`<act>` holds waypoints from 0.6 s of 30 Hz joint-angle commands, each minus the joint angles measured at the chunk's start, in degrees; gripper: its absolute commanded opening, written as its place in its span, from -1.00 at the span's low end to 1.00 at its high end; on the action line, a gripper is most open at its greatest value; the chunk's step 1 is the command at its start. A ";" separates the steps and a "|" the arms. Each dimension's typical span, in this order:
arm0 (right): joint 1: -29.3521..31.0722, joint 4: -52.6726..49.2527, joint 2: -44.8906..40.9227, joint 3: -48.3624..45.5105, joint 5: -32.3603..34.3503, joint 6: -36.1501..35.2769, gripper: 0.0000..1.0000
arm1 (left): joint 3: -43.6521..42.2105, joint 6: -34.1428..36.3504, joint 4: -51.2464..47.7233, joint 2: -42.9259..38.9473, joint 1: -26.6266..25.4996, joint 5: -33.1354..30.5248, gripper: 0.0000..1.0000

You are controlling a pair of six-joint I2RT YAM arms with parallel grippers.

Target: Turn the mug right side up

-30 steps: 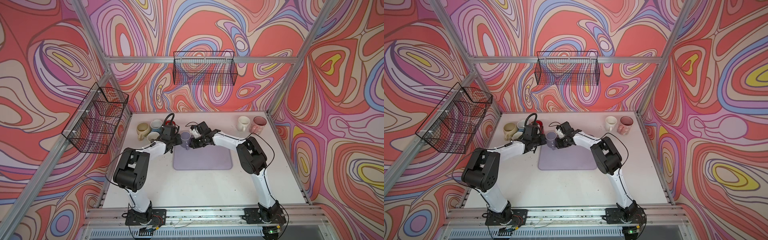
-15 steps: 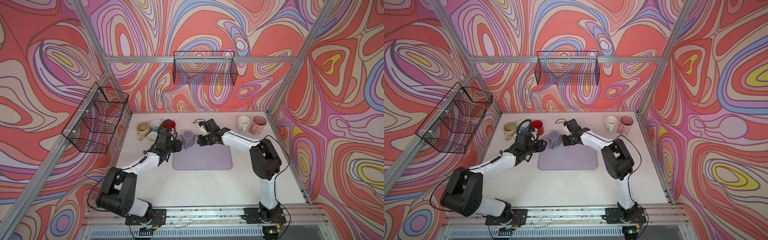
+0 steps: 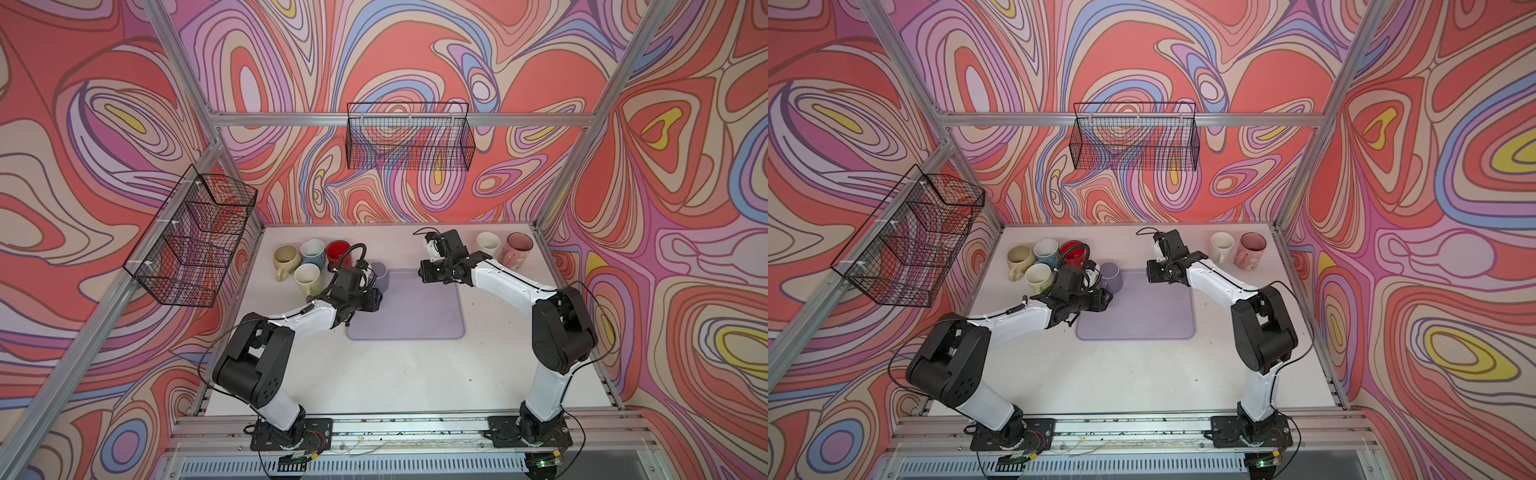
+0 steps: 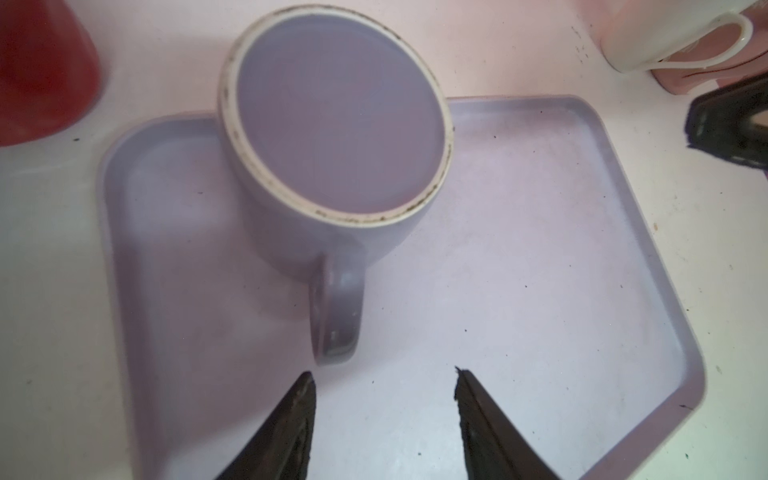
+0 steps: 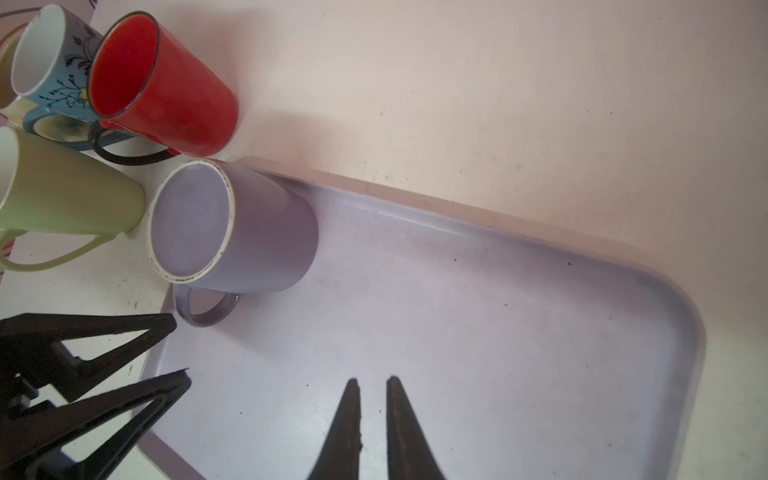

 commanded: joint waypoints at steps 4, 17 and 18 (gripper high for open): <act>-0.68 -0.10 -2.76 -2.38 2.22 -1.00 -0.73 | 6.13 3.06 -3.21 5.38 -0.36 -5.19 0.08; -1.70 3.02 -3.69 -5.50 0.71 -0.10 -0.74 | 8.99 4.29 -5.39 11.17 -1.67 -9.19 -0.23; -1.74 3.28 -3.65 -5.76 0.55 0.08 -0.74 | 8.89 4.19 -5.23 11.23 -1.78 -9.29 -0.31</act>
